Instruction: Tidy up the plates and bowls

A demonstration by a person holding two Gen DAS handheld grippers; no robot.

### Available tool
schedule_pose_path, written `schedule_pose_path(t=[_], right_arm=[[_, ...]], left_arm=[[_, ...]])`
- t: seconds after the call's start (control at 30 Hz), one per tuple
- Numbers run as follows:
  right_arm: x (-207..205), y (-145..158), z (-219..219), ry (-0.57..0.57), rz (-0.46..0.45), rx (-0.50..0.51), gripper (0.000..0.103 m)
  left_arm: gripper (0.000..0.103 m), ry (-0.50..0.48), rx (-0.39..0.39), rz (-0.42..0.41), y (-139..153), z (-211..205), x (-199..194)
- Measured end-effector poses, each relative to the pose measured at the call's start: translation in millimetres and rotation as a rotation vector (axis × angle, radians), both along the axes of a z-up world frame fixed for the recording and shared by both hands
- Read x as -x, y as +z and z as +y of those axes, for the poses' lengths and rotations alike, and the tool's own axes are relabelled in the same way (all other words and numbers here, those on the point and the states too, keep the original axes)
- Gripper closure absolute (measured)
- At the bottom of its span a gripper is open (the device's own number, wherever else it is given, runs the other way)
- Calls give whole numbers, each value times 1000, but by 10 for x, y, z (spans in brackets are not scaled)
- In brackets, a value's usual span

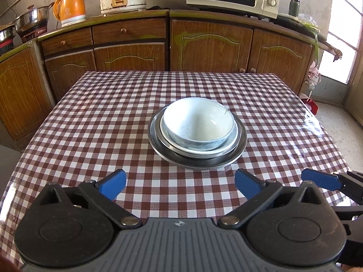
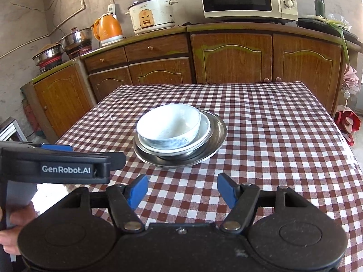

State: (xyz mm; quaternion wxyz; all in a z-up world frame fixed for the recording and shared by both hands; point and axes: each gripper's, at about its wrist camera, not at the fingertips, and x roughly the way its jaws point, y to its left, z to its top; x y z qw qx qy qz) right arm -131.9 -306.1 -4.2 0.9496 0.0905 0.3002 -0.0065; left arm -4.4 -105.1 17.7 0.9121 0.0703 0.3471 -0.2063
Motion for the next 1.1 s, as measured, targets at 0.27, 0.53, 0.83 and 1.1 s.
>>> schedule_pose_path(t=[0.27, 0.53, 0.83, 1.1], right_arm=[[20, 15, 6, 3, -9, 4, 23], [29, 24, 7, 2, -10, -2, 23], [6, 2, -1, 3, -2, -10, 23], [-15, -30, -15, 0, 5, -23, 23]], left_arm=[[0, -4, 7, -42, 49, -7, 67], [0, -9, 10, -61, 65, -11, 87], [0, -11, 16, -61, 71, -14, 80], [0, -17, 20, -60, 57, -22, 65]])
